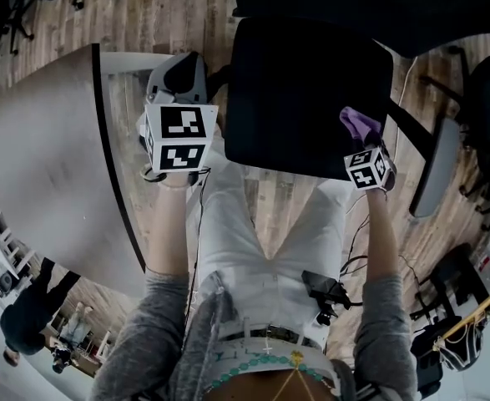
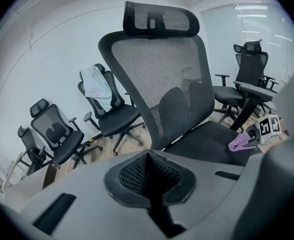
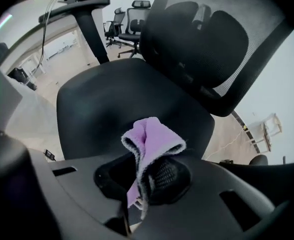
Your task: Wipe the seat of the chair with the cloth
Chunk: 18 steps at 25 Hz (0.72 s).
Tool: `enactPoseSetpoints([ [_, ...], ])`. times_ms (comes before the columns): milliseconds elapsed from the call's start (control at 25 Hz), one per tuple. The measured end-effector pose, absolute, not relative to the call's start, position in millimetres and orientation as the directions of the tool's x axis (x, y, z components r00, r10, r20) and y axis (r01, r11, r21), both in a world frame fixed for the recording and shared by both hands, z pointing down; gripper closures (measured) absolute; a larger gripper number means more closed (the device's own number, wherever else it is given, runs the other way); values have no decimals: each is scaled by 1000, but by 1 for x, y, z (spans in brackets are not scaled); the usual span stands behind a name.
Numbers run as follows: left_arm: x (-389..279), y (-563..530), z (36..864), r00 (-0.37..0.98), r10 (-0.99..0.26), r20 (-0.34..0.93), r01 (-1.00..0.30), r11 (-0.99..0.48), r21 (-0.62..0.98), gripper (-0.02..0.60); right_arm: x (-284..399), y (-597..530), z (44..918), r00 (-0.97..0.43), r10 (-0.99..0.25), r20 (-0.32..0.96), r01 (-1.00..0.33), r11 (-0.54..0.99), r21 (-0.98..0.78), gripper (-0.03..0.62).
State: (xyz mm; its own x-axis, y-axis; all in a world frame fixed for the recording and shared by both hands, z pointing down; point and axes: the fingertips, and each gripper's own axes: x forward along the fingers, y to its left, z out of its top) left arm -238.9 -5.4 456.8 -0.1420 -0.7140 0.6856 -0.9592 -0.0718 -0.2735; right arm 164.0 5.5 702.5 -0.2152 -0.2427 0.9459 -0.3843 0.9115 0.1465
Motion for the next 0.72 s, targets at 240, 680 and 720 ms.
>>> enactPoseSetpoints([
  [240, -238, -6, 455, -137, -714, 687, -960, -75, -269, 578, 114, 27, 661, -402, -199, 894, -459, 889, -9, 546],
  [680, -236, -7, 456, -135, -713, 688, -959, -80, -270, 578, -34, 130, 650, -601, 52, 798, -268, 927, -261, 546],
  [720, -236, -7, 456, -134, -714, 687, -960, -80, -269, 578, -44, 140, 652, -599, 70, 798, -231, 939, -256, 546],
])
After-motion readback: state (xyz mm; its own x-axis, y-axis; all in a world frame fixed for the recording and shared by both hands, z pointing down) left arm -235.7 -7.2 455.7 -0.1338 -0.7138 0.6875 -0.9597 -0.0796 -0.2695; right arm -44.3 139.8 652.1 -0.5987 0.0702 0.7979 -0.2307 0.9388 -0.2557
